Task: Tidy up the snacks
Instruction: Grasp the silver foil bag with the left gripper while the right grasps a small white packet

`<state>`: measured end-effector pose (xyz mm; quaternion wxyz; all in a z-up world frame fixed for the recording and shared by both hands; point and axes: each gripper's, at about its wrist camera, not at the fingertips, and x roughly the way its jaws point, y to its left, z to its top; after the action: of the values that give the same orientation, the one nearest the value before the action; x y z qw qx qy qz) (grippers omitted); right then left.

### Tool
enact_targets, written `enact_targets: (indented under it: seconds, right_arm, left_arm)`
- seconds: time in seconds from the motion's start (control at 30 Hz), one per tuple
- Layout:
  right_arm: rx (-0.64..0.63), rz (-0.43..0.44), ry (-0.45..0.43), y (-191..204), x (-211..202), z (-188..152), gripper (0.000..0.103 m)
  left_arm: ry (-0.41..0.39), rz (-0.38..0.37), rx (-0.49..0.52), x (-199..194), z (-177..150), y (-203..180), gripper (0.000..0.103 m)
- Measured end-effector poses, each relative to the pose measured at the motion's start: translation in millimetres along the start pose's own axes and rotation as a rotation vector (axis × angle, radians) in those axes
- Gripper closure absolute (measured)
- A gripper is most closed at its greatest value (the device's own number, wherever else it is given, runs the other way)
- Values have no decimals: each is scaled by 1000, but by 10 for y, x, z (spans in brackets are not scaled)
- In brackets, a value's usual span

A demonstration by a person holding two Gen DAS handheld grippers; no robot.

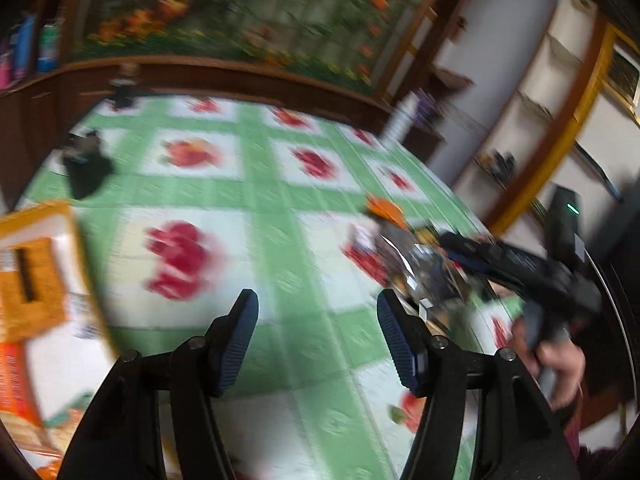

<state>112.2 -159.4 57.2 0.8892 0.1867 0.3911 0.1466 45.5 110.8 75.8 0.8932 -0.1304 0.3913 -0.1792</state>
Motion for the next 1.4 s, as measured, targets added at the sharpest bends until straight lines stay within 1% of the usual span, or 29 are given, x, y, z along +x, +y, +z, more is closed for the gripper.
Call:
enact_targets:
  seconds: [0.07,0.1,0.13,0.17,0.2,0.23,0.27,0.3,0.33,0.4,0.43,0.5,0.57,0.6,0.73,0.83,0.9,0.97,1.0,1.03,1.1,1.13,1.17,1.23,1.33,1.4]
  right_arm:
    - [46,-21,43,-137,90,-10,58]
    - [42,-23,62,-141,129,-15,58]
    - [29,-20,94,-78,186,-63,56]
    - [26,3,114,-38,219,-102,56]
    - [23,67,143,45,250,-166,56]
    - [21,183,187,162,292,-219,56]
    - [23,240,201,199,295,-237,56]
    - [17,277,201,265,274,-250,56]
    - [-8,263,183,304,233,-247,56]
    - [-43,197,142,316,170,-233,56]
    - [-42,167,126,290,142,-219,56]
    - [-15,170,121,220,119,-185,56]
    - [11,174,115,146,92,-151,56]
    - [9,170,110,148,78,-147,56]
    - [-12,146,86,142,2,-75,56]
    - [19,164,103,44,20,-45,56]
    - [26,158,107,18,24,-44,56]
    - [27,169,112,15,29,-39,56]
    - [24,175,113,18,30,-39,56]
    - [22,176,111,16,33,-33,56]
    - [27,172,102,-15,12,-16,56]
    - [33,175,101,-31,6,-5,56]
    - [44,182,101,-57,-3,5,56]
    - [52,192,102,-79,-19,11,56]
    - [49,216,110,-67,-61,-3,56]
    - [40,248,110,-34,-111,-20,56]
  left_arm:
    - [65,-40,16,121,-49,-95,42]
    - [80,-45,22,145,-75,-103,42]
    - [89,-39,29,169,-90,-123,41]
    - [92,-29,29,181,-97,-130,41]
    - [95,-27,23,183,-104,-112,38]
    - [100,-29,13,207,-114,-100,35]
    - [107,-36,-2,214,-118,-72,34]
    - [112,-45,-15,215,-127,-48,32]
    - [118,-50,-25,226,-127,-22,29]
    - [135,-43,-45,264,-127,15,22]
    - [143,-41,-53,287,-126,31,22]
    - [166,-26,-49,329,-150,35,22]
    - [204,14,-41,401,-186,30,22]
    - [200,35,-49,407,-195,33,22]
    - [212,67,-52,443,-233,18,18]
    - [197,99,-11,492,-249,-78,15]
    - [179,138,17,567,-251,-149,15]
    - [161,169,36,620,-235,-198,15]
    - [147,164,24,605,-223,-202,15]
    - [143,143,0,569,-208,-192,15]
    - [148,84,-70,444,-184,-135,15]
    - [135,73,-125,342,-179,-79,15]
    - [120,85,-178,249,-189,-23,15]
    - [111,119,-224,146,-223,17,13]
    - [131,176,-223,124,-309,4,12]
    - [169,221,-208,216,-385,-51,12]
